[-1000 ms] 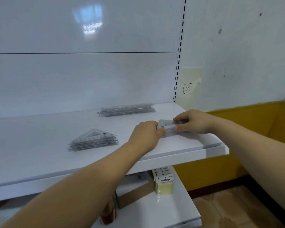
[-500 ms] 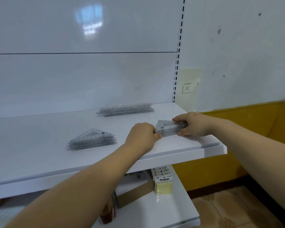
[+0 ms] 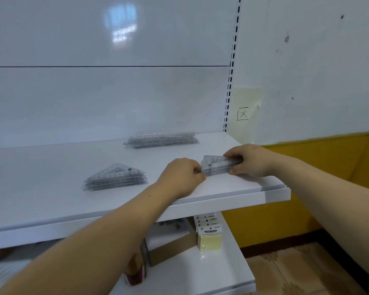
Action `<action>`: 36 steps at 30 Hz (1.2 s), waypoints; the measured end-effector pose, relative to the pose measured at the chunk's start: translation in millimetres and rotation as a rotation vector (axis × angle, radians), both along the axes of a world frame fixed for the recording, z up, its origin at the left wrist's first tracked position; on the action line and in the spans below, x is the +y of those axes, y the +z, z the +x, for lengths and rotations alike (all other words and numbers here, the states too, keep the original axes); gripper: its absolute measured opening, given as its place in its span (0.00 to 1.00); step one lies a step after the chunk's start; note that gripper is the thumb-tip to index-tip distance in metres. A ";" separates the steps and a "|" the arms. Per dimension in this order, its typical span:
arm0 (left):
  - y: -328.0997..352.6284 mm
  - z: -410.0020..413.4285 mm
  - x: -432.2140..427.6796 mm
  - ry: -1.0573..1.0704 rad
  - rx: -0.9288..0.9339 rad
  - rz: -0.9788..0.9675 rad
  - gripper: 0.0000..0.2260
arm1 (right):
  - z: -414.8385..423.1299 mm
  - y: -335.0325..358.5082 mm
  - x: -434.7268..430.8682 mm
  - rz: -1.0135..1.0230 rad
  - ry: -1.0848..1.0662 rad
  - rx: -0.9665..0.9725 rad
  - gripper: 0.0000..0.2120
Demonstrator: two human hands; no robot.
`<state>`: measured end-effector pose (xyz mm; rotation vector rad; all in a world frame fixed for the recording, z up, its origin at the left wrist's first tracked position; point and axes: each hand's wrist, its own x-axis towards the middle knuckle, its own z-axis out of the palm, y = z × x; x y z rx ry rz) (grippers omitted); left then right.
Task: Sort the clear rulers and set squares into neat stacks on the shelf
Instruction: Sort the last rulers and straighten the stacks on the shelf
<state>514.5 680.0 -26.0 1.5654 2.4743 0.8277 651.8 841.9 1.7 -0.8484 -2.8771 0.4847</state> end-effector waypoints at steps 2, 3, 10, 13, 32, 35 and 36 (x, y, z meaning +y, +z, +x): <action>0.0 0.2 0.1 0.003 -0.005 0.005 0.10 | -0.2 -1.6 1.7 -0.012 0.010 0.010 0.25; 0.0 0.5 0.6 0.004 -0.004 0.002 0.10 | -0.3 -2.2 2.4 -0.021 0.013 0.020 0.25; -0.9 -2.4 7.3 0.017 -0.056 -0.028 0.11 | 0.3 -4.2 6.0 -0.081 0.033 0.040 0.26; -1.6 -1.6 6.6 0.010 -0.050 -0.024 0.12 | 0.3 -3.3 8.0 -0.128 0.036 0.042 0.27; 31.1 -1.0 40.8 -0.200 0.023 -0.251 0.39 | 8.1 -8.1 19.2 -0.092 0.020 0.087 0.26; 34.3 -2.1 51.7 -0.225 0.121 -0.365 0.34 | 8.9 -11.1 20.4 -0.089 0.000 0.091 0.26; 33.0 -3.0 53.4 -0.229 0.140 -0.355 0.31 | 10.1 -12.3 21.1 -0.077 -0.007 0.085 0.25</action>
